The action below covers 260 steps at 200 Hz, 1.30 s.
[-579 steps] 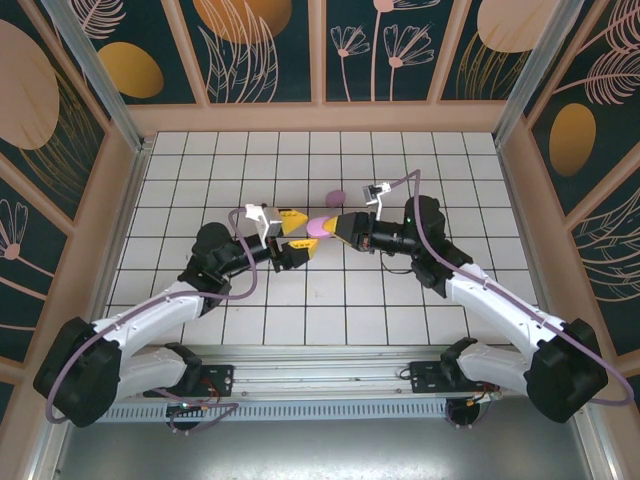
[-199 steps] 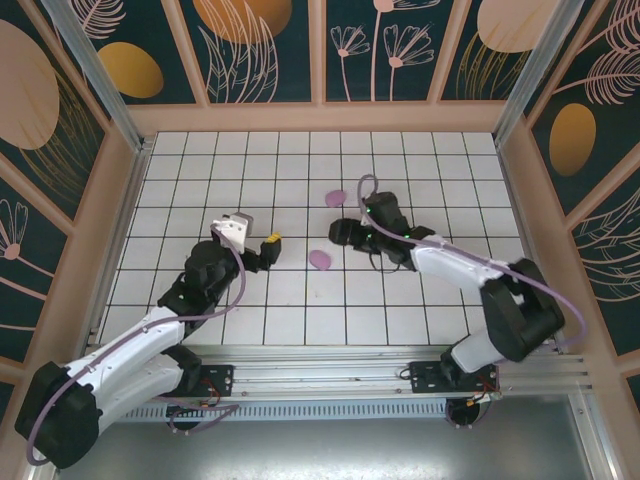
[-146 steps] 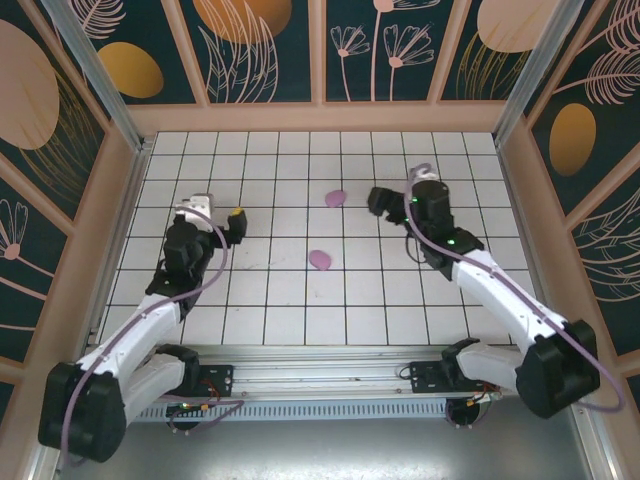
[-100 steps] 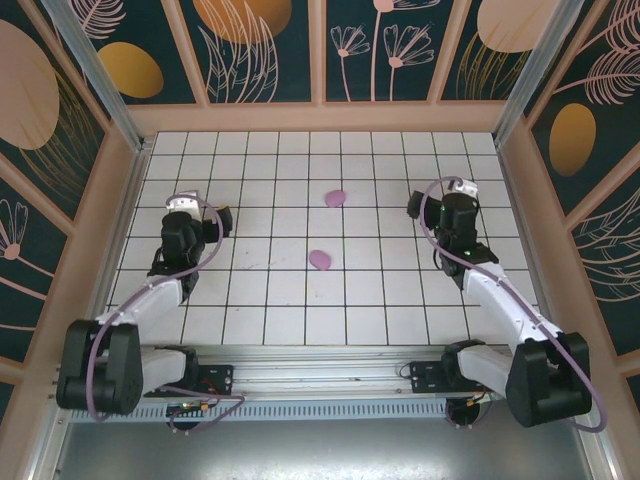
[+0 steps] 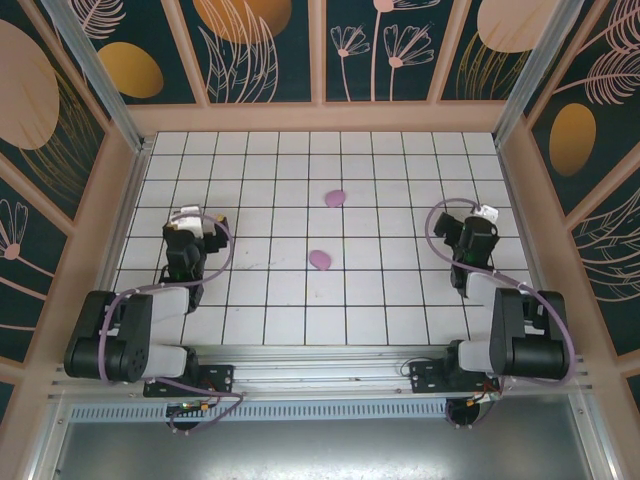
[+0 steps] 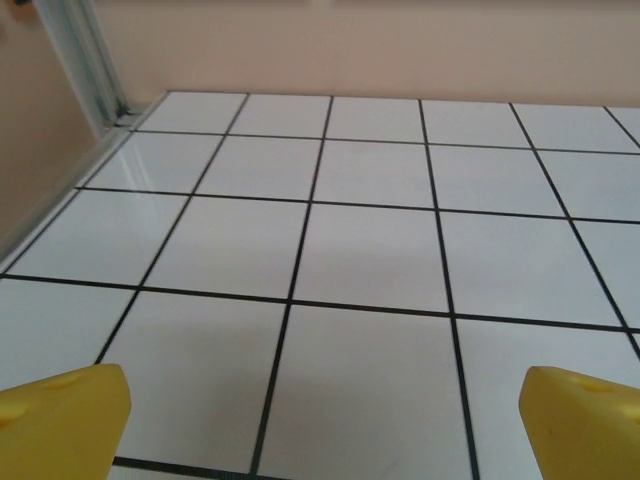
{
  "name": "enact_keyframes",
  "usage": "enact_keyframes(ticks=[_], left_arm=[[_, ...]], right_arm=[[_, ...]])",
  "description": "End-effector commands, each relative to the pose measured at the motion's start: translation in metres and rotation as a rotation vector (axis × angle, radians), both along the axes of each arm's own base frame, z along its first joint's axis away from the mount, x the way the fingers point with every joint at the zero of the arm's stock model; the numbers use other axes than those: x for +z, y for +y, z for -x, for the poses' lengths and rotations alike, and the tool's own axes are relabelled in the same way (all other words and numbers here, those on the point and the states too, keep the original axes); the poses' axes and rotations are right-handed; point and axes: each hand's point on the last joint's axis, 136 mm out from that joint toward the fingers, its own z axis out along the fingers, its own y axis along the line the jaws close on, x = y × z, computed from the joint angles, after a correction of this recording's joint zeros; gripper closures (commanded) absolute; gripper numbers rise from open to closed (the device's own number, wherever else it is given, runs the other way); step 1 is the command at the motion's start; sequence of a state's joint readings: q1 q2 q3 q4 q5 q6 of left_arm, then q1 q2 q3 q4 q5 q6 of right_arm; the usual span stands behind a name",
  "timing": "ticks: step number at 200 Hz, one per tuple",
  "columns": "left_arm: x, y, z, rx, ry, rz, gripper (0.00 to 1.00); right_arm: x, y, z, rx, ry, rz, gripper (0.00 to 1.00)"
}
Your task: Insert the wireless bluetooth earbuds into the charging case
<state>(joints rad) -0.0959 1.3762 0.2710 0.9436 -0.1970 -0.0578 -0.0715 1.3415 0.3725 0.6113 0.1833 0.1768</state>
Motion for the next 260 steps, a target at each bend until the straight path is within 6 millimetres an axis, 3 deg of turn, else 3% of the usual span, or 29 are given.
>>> enact_keyframes(ticks=[1,19,39,78,107,260], left_arm=[[0.035,0.015,0.003,0.074,-0.185,-0.023,0.01],[0.031,0.015,0.007,0.07,-0.205,-0.022,0.01],[0.026,0.021,0.01,0.095,-0.218,-0.008,0.02],[0.016,0.021,-0.004,0.063,-0.162,0.011,0.01],[0.016,0.021,-0.005,0.058,-0.163,0.018,0.01],[0.016,0.022,-0.004,0.06,-0.164,0.016,0.01]], right_arm=[[0.029,0.0,-0.011,0.05,-0.191,0.039,0.01],[0.032,-0.002,-0.014,0.06,-0.239,-0.005,0.01],[0.029,0.012,-0.019,0.149,-0.237,0.001,0.01],[0.033,0.033,-0.013,0.264,-0.279,0.031,0.01],[0.023,0.051,-0.013,0.31,-0.277,0.097,0.01],[0.023,0.051,-0.014,0.301,-0.277,0.106,0.01]])
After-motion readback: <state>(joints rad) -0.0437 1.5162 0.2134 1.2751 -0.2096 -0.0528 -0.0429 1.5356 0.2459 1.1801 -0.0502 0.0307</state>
